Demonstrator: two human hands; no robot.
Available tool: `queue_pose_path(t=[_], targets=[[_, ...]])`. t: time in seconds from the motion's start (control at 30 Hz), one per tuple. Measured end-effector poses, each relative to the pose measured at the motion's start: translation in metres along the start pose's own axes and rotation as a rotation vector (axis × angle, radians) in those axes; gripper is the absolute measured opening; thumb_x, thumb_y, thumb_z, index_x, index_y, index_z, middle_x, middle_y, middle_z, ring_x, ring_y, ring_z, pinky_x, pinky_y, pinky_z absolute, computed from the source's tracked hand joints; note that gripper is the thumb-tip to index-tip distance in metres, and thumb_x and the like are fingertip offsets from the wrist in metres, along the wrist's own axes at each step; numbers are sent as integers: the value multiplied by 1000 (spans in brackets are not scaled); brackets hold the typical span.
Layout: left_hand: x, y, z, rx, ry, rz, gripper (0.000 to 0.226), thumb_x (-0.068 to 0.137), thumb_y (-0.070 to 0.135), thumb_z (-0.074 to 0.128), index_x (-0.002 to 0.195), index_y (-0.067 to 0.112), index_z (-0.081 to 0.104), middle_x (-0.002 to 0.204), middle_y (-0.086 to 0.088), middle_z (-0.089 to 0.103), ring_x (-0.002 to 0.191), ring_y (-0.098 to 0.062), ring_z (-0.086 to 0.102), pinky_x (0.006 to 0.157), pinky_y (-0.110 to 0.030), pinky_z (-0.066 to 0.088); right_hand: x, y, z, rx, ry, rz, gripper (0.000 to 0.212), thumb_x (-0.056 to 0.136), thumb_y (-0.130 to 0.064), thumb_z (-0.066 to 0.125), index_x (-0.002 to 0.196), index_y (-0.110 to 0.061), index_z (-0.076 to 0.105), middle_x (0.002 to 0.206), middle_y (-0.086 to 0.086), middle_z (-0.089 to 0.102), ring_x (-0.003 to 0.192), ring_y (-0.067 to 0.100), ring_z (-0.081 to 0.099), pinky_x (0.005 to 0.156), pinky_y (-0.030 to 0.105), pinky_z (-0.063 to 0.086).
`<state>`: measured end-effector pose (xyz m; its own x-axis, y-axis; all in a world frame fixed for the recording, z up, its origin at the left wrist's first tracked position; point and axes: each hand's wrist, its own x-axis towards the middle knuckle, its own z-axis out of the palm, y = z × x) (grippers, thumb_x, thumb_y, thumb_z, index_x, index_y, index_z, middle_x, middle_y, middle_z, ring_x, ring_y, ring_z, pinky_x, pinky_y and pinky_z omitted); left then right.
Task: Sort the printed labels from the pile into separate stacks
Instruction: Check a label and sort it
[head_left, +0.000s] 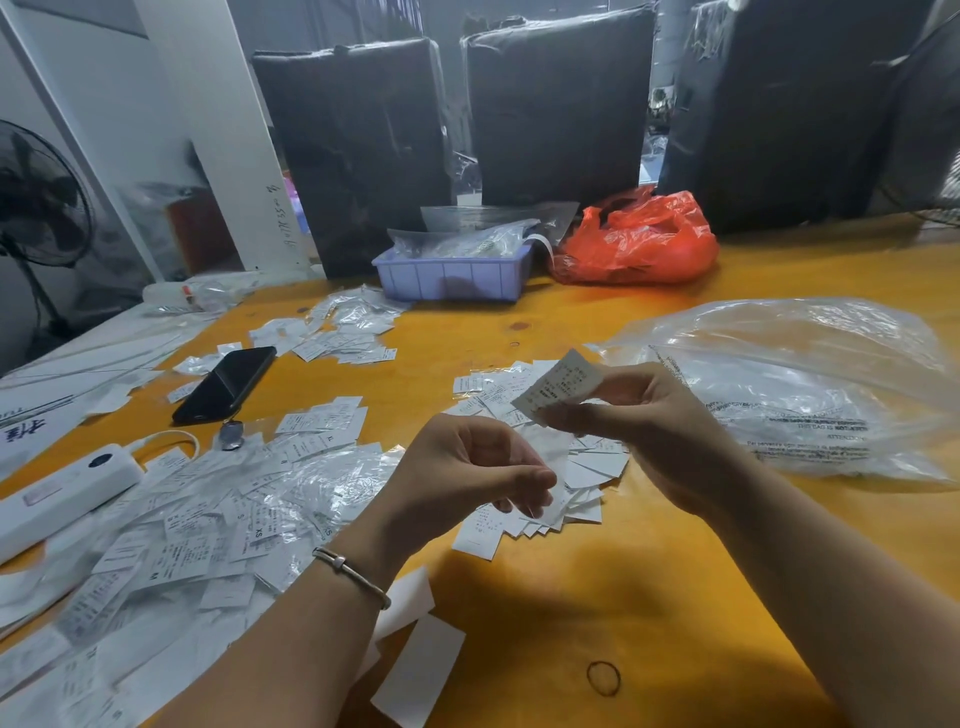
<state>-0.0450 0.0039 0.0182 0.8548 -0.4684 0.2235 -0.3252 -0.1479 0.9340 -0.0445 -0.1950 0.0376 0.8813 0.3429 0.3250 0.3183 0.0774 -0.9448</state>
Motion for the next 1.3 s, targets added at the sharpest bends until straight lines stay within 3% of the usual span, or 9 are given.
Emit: queue_pose_path(t=[0.1,0.3,0.47,0.6,0.7,0.87,1.03,1.17,1.3], targets=[[0,1,0,-17,-5,7,14,80,15,77,78,2,73,73,-13,74,63,-22,71,55,-23,52,-1,1,5,25,-58,60,14,75,-29,69,85,-28,79,96,-1,75,84,10,63,67,17,47],[-1,1,-1,-46,-3,16,12,79,19,77,77,7,74,74,-14,74,63,-23,71,56,-23,52,0,4,5,28,-64,74,15,80,-23,65,82,-28,79,95,-3,75,82,8,62,68,21,45],[-2,2,-4,-62,-11,25,11,81,20,76,80,9,75,76,-13,75,65,-24,72,56,-24,53,1,3,-1,-45,-65,76,17,77,-24,64,74,-33,78,91,-6,74,78,3,62,66,17,47],[-2,2,-5,-55,-9,2,11,78,22,76,79,11,76,76,-12,75,65,-24,72,56,-24,53,2,3,-6,-99,-84,57,18,79,-27,61,72,-28,78,89,0,73,77,5,60,66,16,46],[-1,1,-3,-52,-27,-22,7,78,21,77,77,13,76,77,-14,75,65,-24,72,56,-23,53,3,4,-7,-75,-40,26,23,82,-32,60,82,-17,77,88,3,73,78,7,59,64,17,45],[-1,1,-2,-60,-67,-56,8,78,16,77,79,9,75,78,-17,75,66,-24,71,56,-23,51,4,5,-8,-109,18,-47,24,80,-29,70,83,-6,75,90,12,70,77,10,59,62,16,45],[-1,1,-2,-47,-66,-54,14,83,18,74,85,4,73,81,-17,75,70,-27,73,59,-24,53,3,3,-3,-155,5,-94,19,76,-20,68,78,-3,73,90,15,69,82,17,61,65,22,50],[-1,0,-2,-21,-50,-60,17,85,20,71,92,5,74,82,-13,76,73,-26,74,60,-24,54,0,2,2,-294,2,-124,15,79,-18,69,89,-8,74,91,14,69,83,35,61,64,50,50],[0,-1,-2,-20,-4,-60,22,84,23,70,99,6,73,86,-9,77,78,-26,75,62,-22,54,0,1,1,-388,80,-207,14,80,-9,73,94,-11,74,88,6,72,79,23,62,63,40,51]])
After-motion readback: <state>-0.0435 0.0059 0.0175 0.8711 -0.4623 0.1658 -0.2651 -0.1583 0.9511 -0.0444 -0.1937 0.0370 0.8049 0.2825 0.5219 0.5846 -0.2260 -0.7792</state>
